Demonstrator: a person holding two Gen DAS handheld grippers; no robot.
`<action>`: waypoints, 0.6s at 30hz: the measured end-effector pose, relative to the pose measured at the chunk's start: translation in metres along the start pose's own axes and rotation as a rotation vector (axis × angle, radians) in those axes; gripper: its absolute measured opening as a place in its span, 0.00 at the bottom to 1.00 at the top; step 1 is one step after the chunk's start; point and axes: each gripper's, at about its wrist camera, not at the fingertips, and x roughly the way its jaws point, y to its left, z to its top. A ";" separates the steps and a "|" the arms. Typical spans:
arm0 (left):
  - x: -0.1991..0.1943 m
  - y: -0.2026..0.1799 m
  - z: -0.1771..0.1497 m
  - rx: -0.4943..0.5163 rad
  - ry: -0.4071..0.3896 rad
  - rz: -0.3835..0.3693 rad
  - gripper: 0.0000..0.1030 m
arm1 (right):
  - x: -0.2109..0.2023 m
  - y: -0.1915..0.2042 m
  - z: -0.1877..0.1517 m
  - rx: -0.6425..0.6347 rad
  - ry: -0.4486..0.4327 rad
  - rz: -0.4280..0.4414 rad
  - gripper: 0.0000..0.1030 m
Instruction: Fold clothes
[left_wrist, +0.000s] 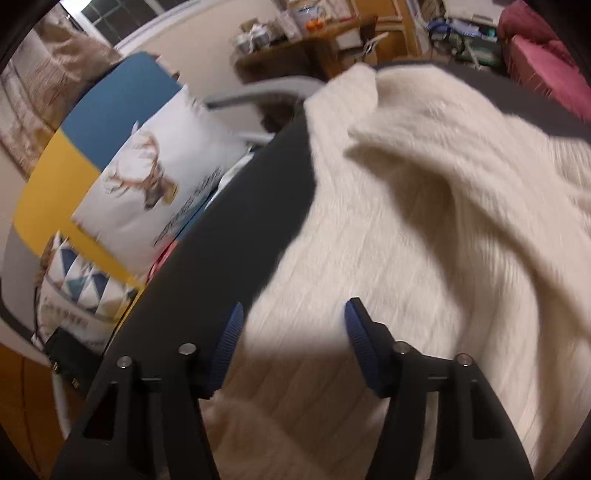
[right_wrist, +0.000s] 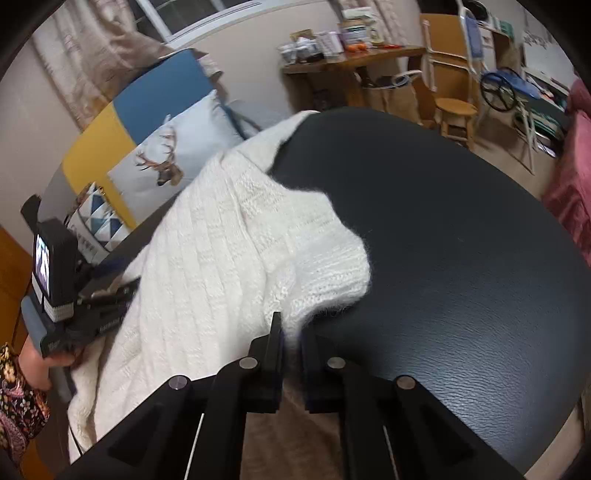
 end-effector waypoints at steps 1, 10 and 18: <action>-0.003 0.005 -0.010 -0.001 0.016 0.015 0.55 | 0.001 0.007 0.000 -0.004 0.002 0.011 0.06; -0.025 0.072 -0.110 -0.131 0.145 0.096 0.55 | 0.001 0.062 -0.007 -0.016 0.015 0.067 0.06; -0.060 0.108 -0.217 -0.274 0.187 0.226 0.55 | 0.033 0.145 -0.003 -0.141 0.081 0.056 0.06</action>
